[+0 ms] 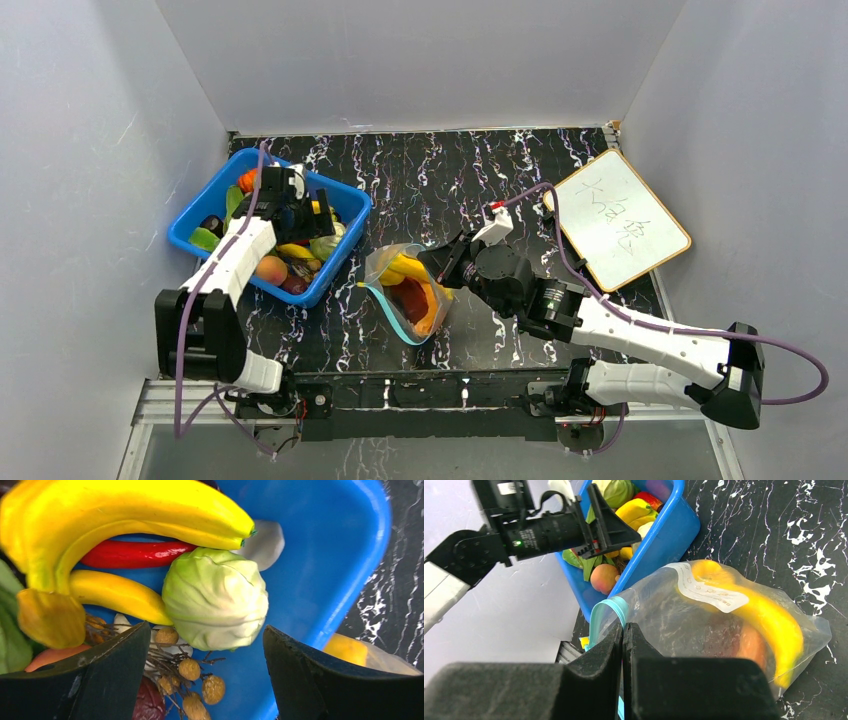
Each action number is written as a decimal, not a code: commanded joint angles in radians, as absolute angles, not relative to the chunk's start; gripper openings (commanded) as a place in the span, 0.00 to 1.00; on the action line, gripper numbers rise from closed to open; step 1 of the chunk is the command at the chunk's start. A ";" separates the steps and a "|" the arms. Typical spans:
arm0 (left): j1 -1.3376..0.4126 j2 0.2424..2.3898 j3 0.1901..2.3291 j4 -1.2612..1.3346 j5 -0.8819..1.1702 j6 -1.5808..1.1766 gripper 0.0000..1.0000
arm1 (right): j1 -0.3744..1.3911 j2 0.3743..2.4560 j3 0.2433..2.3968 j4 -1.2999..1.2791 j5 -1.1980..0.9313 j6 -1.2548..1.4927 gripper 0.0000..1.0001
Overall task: Place the food in the zip-top bag and seal the zipper
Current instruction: Pick up the fake vegetable from the bin, then place the fake vegetable in the zipper food storage bag.
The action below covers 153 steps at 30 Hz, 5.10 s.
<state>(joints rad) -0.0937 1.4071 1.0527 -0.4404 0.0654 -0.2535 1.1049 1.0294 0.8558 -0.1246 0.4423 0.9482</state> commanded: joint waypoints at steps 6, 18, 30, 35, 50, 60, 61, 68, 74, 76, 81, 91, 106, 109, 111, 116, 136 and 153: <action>-0.083 1.493 1.078 -0.402 0.139 -0.194 0.84 | 1.105 1.008 0.871 -0.060 0.451 0.948 0.00; -0.081 1.548 1.050 -0.378 0.188 -0.195 0.74 | 1.105 1.022 0.877 -0.058 0.441 0.956 0.00; -0.081 1.482 1.031 -0.397 0.186 -0.201 0.52 | 1.105 1.015 0.871 -0.063 0.439 0.968 0.00; -0.082 1.428 1.034 -0.424 0.164 -0.203 0.48 | 1.106 1.018 0.882 -0.096 0.463 0.988 0.00; -0.082 1.198 1.072 -0.497 0.198 -0.252 0.43 | 1.106 1.040 1.063 -0.252 0.670 1.060 0.00; -0.083 1.081 1.061 -0.487 0.464 -0.335 0.40 | 1.105 1.088 1.075 -0.274 0.787 1.154 0.00; -0.083 1.071 1.054 -0.479 0.499 -0.345 0.40 | 1.106 1.095 1.066 -0.261 0.785 1.166 0.00; -0.083 1.061 1.077 -0.497 0.686 -0.376 0.38 | 1.104 1.147 1.038 -0.171 0.797 1.231 0.00; -0.083 1.031 1.123 -0.495 0.778 -0.413 0.38 | 1.106 1.193 1.057 -0.135 0.813 1.244 0.00; -0.083 1.029 1.158 -0.513 0.790 -0.413 0.38 | 1.106 1.205 1.064 -0.129 0.817 1.244 0.00; -0.083 0.997 1.200 -0.502 0.804 -0.444 0.38 | 1.105 1.243 1.098 -0.129 0.825 1.243 0.00; -0.083 0.922 1.063 -0.261 1.040 -0.664 0.38 | 1.104 1.331 1.196 -0.108 0.818 1.238 0.00; -0.083 0.937 0.932 -0.276 1.011 -0.609 0.39 | 1.104 1.313 1.152 -0.036 0.747 1.239 0.00; -0.083 0.948 0.916 -0.276 0.990 -0.601 0.39 | 1.105 1.311 1.149 -0.033 0.737 1.239 0.00; -0.083 0.952 0.899 -0.272 0.987 -0.602 0.39 | 1.104 1.307 1.146 -0.027 0.736 1.240 0.00; -0.083 0.958 0.846 -0.207 1.000 -0.646 0.42 | 1.104 1.310 1.150 -0.018 0.725 1.239 0.00; -0.083 0.959 1.007 -0.566 0.770 -0.353 0.79 | 1.104 1.301 1.141 -0.012 0.735 1.233 0.00; -0.083 0.953 0.746 -0.333 0.865 -0.446 0.55 | 1.104 1.316 1.154 0.000 0.713 1.234 0.00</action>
<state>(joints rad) -0.0822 0.9504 0.7506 -0.3809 0.8566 -0.4461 1.1046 1.3479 1.1309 -0.1005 0.7036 1.2293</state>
